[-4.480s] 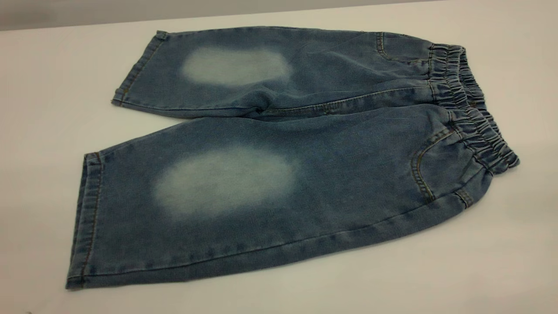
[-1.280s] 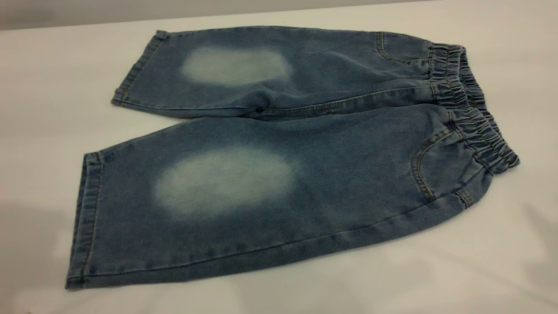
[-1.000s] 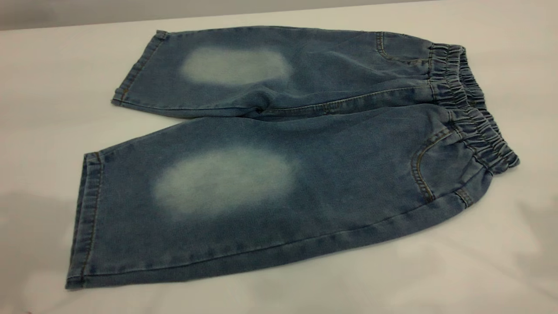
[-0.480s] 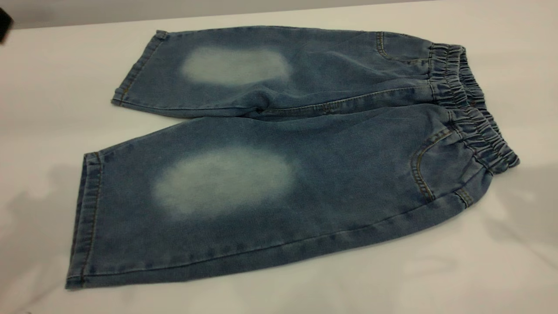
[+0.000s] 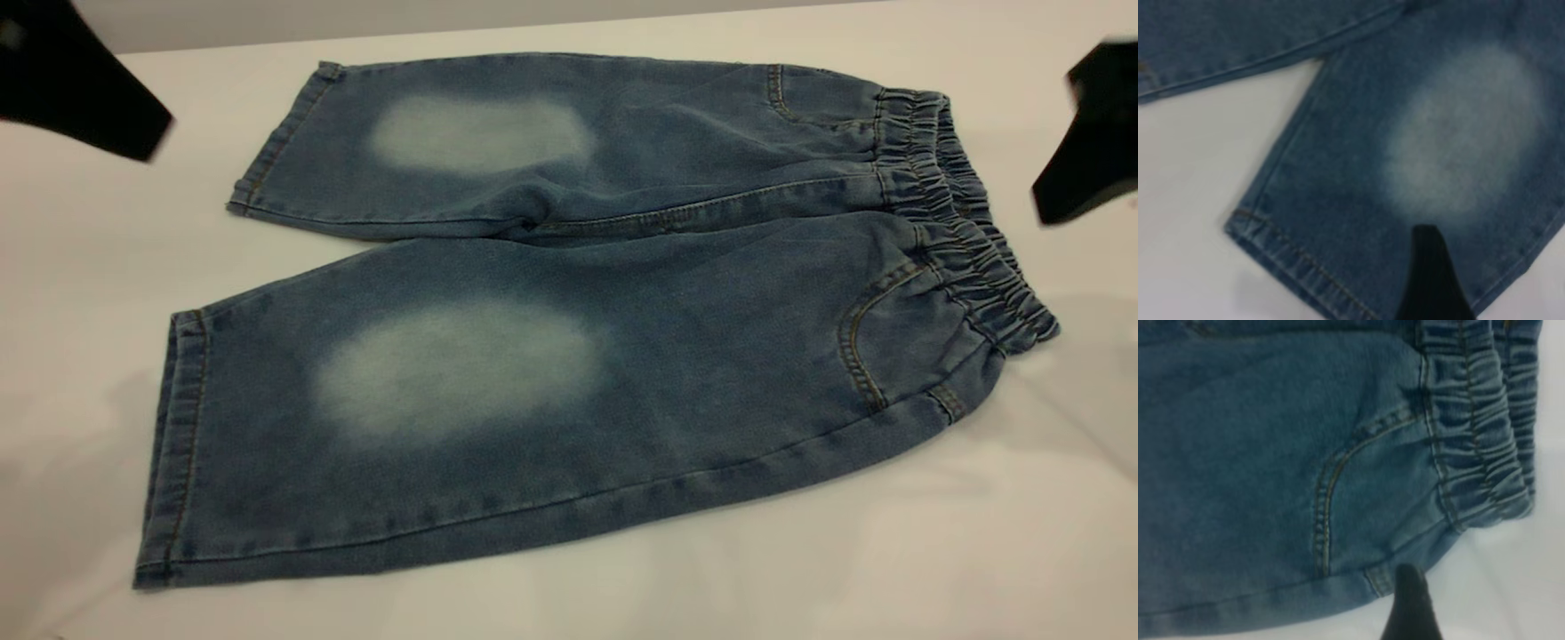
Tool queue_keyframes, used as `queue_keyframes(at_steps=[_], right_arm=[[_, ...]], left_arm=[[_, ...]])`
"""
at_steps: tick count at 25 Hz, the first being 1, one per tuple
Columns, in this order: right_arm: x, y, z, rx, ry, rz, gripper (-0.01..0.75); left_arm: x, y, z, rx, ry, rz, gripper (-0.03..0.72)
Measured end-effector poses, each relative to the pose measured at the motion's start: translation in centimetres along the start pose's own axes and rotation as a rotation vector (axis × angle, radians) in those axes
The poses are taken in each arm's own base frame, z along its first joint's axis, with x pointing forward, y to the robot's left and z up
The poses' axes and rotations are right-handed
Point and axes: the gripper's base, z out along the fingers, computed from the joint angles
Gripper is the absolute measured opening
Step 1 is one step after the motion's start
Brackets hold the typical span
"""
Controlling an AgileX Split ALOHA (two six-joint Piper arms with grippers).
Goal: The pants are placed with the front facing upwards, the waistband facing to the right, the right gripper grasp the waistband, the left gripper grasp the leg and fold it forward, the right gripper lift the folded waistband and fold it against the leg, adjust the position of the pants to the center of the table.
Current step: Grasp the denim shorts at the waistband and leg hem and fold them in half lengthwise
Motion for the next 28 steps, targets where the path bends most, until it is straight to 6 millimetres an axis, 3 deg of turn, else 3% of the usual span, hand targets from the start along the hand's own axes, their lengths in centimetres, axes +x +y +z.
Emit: queue_keyframes(at_steps=[7,19,22,28], right_arm=[[0.7,0.0,2.2,-0.029,0.088,0.044,0.451],[0.8,2.0,2.8,-0.293,0.156,0.102,0.451],[0.3,0.8,2.6,-0.296,0.128,0.169,0.451],[0.0,-3.6,2.1,-0.301,0.106,0.266,0.451]], left_arm=[[0.0,-0.2,0.5,0.013,0.014,0.007,0.428],[-0.1,-0.4,0.5,0.032,0.006,-0.013,0.429],[-0.1,-0.5,0.5,0.036,0.009,-0.012,0.429],[-0.3,-1.4,0.8,0.052,0.011,0.037,0.429]])
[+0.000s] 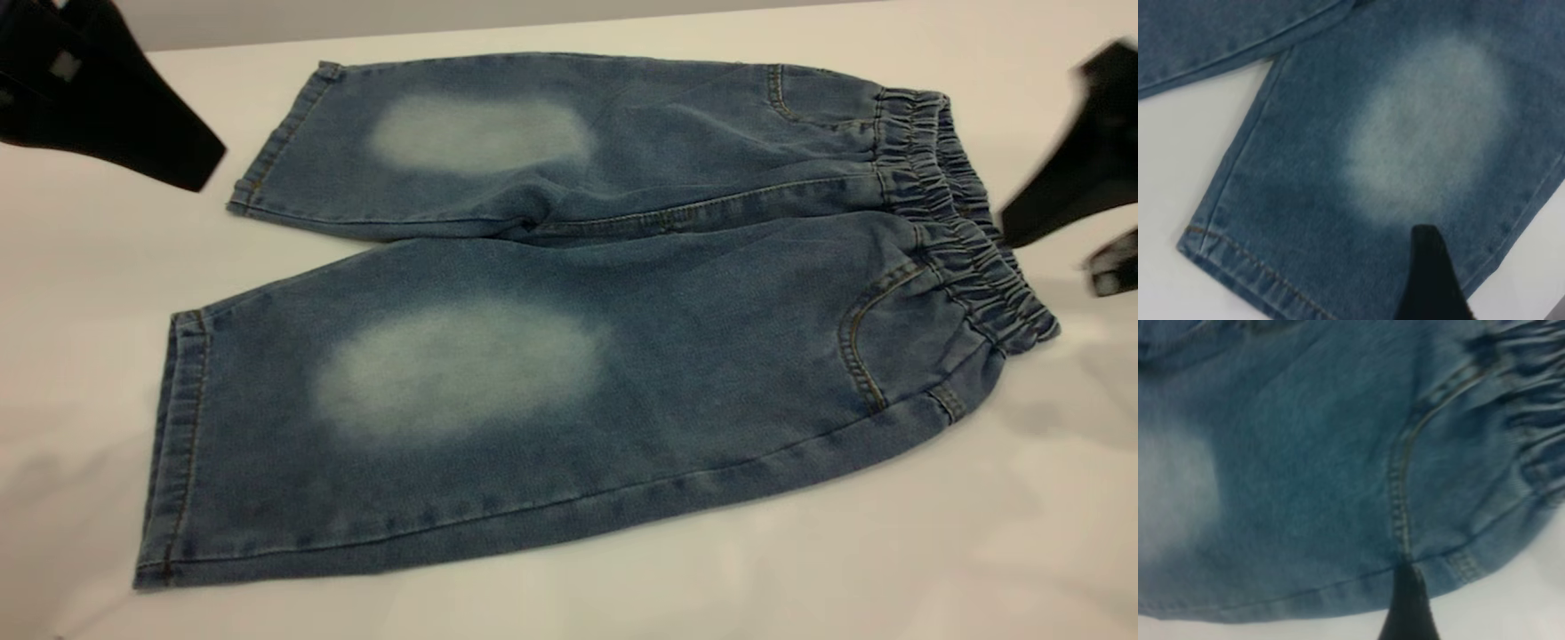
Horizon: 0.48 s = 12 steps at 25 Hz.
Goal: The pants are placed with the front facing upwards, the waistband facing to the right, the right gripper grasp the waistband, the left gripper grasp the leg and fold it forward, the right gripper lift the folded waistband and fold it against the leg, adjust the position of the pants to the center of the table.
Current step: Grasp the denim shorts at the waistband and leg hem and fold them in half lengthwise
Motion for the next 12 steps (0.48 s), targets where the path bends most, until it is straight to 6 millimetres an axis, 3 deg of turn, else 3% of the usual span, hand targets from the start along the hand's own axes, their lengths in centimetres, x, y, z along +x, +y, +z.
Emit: queue_keyframes(at_steps=[6,12], right_arm=[[-1.0,-3.8,-0.1,-0.051,-0.068,0.180,0.451],[-0.6,-5.2,2.4,-0.073,-0.024,0.233,0.451]], left_arm=[[-0.2,-0.1,0.1,-0.016,-0.011,0.017,0.429],[-0.2,0.0,0.1,-0.020,-0.013,0.016,0.429]])
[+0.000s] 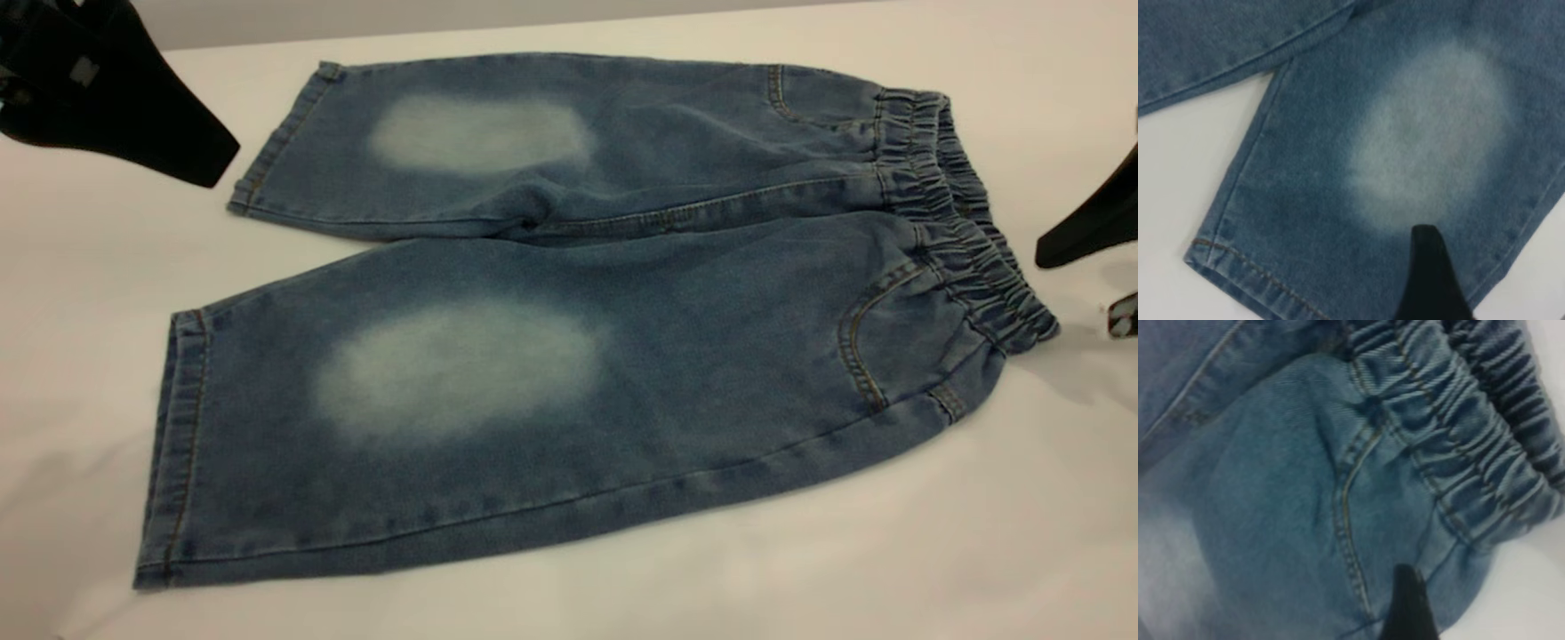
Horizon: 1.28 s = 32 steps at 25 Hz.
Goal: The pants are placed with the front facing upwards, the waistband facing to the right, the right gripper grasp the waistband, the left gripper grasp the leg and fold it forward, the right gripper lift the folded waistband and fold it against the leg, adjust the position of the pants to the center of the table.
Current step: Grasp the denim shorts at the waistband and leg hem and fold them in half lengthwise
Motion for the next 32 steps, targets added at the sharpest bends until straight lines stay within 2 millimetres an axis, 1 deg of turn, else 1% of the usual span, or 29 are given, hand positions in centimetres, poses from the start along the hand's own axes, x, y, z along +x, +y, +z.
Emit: queue_keyframes(at_steps=[1,2,4,9,14,20,22,32], right_arm=[[0.0,0.0,0.0,0.000,0.000,0.000,0.451],[0.1,-0.5,0.7,-0.004,0.008,0.020,0.451],[0.2,-1.1,1.4,-0.005,0.021,0.031,0.451],[0.4,-1.8,2.5,-0.006,0.036,0.038,0.451],[0.2,-2.0,2.8,-0.015,0.025,0.027,0.451],[-0.9,-1.8,3.6,-0.071,0.030,0.048,0.451],[-0.8,-2.0,3.9,-0.078,0.038,0.083,0.451],[-0.6,-2.5,4.1,-0.039,0.061,0.112,0.442]], left_arm=[[0.0,0.0,0.0,-0.002,-0.001,0.000,0.429],[0.0,0.0,0.0,-0.002,-0.001,0.000,0.429],[0.0,0.0,0.0,0.000,0.000,0.000,0.429],[0.0,0.0,0.0,0.000,0.000,0.000,0.429],[0.0,0.0,0.0,0.000,0.000,0.000,0.429],[0.0,0.0,0.0,-0.001,-0.001,0.000,0.429],[0.0,0.0,0.0,0.000,0.000,0.000,0.429],[0.0,0.0,0.0,0.004,0.003,0.000,0.429]])
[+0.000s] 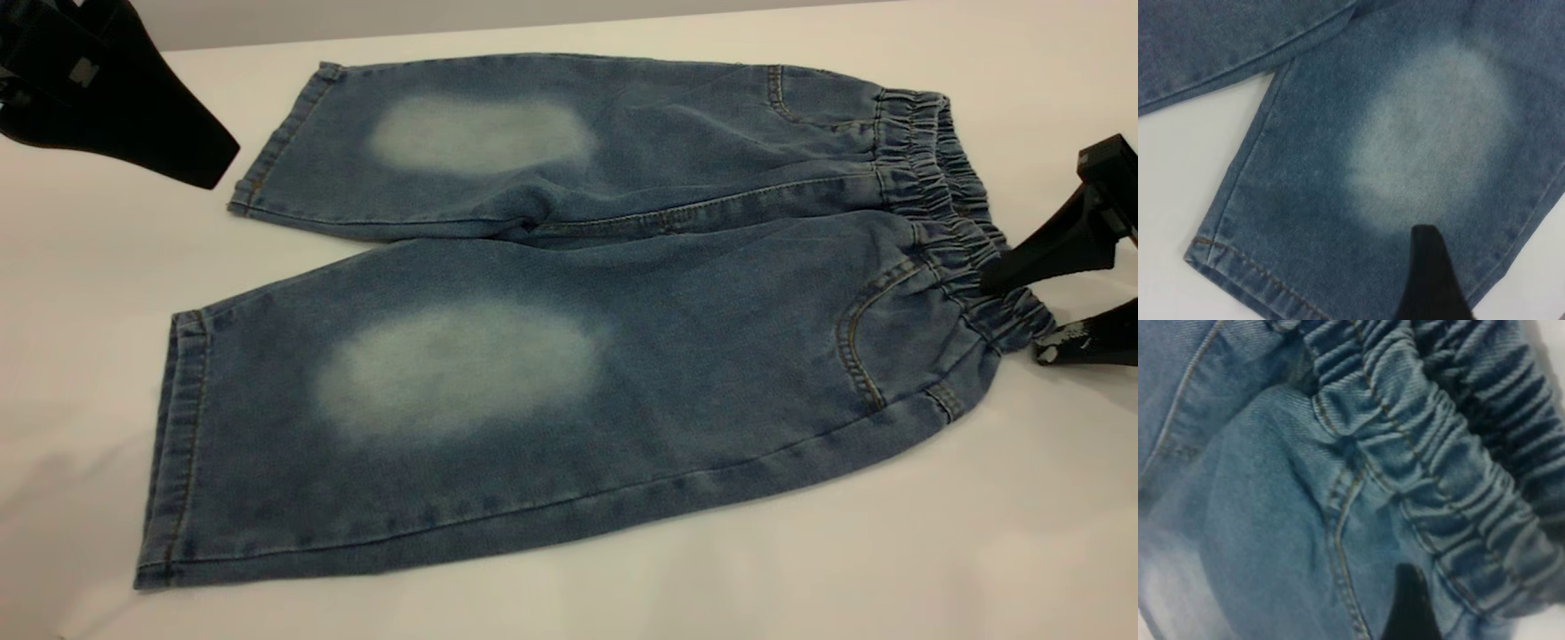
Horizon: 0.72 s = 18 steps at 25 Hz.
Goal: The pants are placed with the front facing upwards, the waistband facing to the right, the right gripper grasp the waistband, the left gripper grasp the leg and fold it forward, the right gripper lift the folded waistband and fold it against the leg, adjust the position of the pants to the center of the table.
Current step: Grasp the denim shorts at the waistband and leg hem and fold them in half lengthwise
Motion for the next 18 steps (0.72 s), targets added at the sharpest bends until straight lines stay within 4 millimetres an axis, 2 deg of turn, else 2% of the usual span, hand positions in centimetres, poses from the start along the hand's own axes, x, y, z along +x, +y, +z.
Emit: queue_keyframes(at_steps=[5,18], right_arm=[[0.37,-0.29,-0.01,0.032,0.041,-0.002,0.433],[-0.19,-0.82,-0.01,0.090,-0.024,0.020,0.423]], left_arm=[[0.01,-0.01,0.00,0.001,0.001,0.000,0.429],[0.05,-0.06,0.00,0.006,0.006,-0.002,0.430]])
